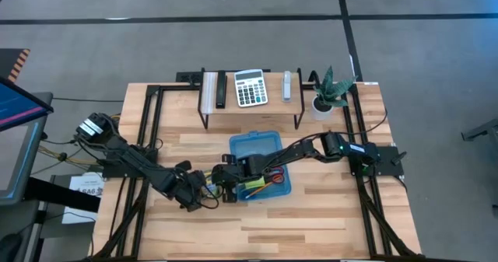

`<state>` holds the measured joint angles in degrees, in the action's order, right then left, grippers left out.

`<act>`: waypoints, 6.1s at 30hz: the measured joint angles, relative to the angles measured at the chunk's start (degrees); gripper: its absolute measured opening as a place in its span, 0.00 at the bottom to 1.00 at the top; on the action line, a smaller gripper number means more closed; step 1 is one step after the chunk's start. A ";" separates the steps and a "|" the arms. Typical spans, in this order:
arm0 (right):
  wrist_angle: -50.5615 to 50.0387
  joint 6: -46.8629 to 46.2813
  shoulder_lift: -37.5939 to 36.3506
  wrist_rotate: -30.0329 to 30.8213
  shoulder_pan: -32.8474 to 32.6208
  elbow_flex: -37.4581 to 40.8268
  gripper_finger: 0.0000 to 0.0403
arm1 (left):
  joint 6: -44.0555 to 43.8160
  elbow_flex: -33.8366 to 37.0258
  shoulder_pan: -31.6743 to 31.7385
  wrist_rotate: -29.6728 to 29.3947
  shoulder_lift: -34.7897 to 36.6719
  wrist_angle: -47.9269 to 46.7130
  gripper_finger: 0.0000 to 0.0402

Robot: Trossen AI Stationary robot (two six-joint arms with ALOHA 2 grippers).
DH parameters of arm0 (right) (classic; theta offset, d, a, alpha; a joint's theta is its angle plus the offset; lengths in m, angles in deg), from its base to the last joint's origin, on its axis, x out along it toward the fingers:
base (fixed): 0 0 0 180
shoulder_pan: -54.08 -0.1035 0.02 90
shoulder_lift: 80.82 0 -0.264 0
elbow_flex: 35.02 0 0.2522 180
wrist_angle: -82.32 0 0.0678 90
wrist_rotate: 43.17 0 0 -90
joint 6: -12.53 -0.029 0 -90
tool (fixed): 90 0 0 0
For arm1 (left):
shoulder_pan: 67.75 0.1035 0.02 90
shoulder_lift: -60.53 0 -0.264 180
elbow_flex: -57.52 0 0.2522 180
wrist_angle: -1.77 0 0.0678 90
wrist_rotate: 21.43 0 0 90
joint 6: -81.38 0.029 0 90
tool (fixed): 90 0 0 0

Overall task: Pack school essentials
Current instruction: Put the yellow crayon box into the blue supply box, then close the blue supply box

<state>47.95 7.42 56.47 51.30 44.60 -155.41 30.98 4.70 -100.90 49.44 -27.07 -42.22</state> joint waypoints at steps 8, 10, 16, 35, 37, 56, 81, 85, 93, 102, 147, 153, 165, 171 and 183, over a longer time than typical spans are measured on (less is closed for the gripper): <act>-5.32 -0.54 -0.52 -0.02 -0.60 -3.24 0.05 | 0.73 -3.68 0.04 -0.64 0.16 -3.40 0.30; -6.77 -0.58 -0.55 -0.02 -0.91 -4.46 0.05 | 0.81 -4.04 -0.02 -0.72 0.16 -3.95 0.30; -13.52 -0.90 -0.60 0.02 -1.42 -8.28 0.04 | 1.77 -5.60 0.00 -1.80 0.16 -3.88 0.30; -22.94 -4.17 -4.58 1.10 -2.92 -8.59 0.04 | 8.23 -8.08 1.98 -5.17 0.23 2.05 0.30; -24.66 -4.54 -5.08 1.82 -3.11 -8.55 0.03 | 9.53 -8.08 2.70 -5.29 0.23 3.84 0.30; -33.59 -9.93 -11.10 7.83 -5.56 -4.72 0.04 | 19.58 -7.99 7.19 -5.97 0.23 17.20 0.30; -22.69 -20.43 -26.01 9.25 -7.42 24.53 0.04 | 29.17 -19.04 14.39 3.37 -13.15 18.11 0.30; -25.09 -20.15 -26.91 11.08 -8.19 24.57 0.04 | 28.35 -18.83 12.93 0.66 -10.45 14.60 0.30; -20.29 -19.88 -39.05 21.35 -12.42 29.30 0.04 | 26.05 -11.12 5.80 -12.10 -2.79 23.28 0.30; 10.78 -18.42 -61.47 20.91 -14.62 57.14 0.04 | 33.80 8.23 4.69 -9.54 2.94 65.60 0.30; 33.56 -35.60 -50.73 11.59 -6.88 78.03 0.04 | 21.17 13.93 9.75 -13.74 4.33 57.64 0.30; 36.03 -35.58 -50.73 10.36 -8.94 77.99 0.05 | 17.70 13.93 9.75 -14.85 7.80 51.40 0.30; 26.71 -35.77 -50.73 11.89 -1.23 77.99 0.04 | 11.71 13.93 16.27 -13.06 9.75 36.11 0.30; 26.64 -34.66 -50.73 11.96 3.66 77.99 0.04 | 15.36 13.89 22.99 -6.35 5.21 38.45 0.23; 27.27 -32.46 -50.73 10.38 6.72 77.99 0.05 | 16.99 13.94 28.47 -4.42 0.01 41.64 0.01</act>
<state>75.22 -25.04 5.74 61.68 51.32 -77.42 47.98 18.64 -72.43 45.02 -27.06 -0.58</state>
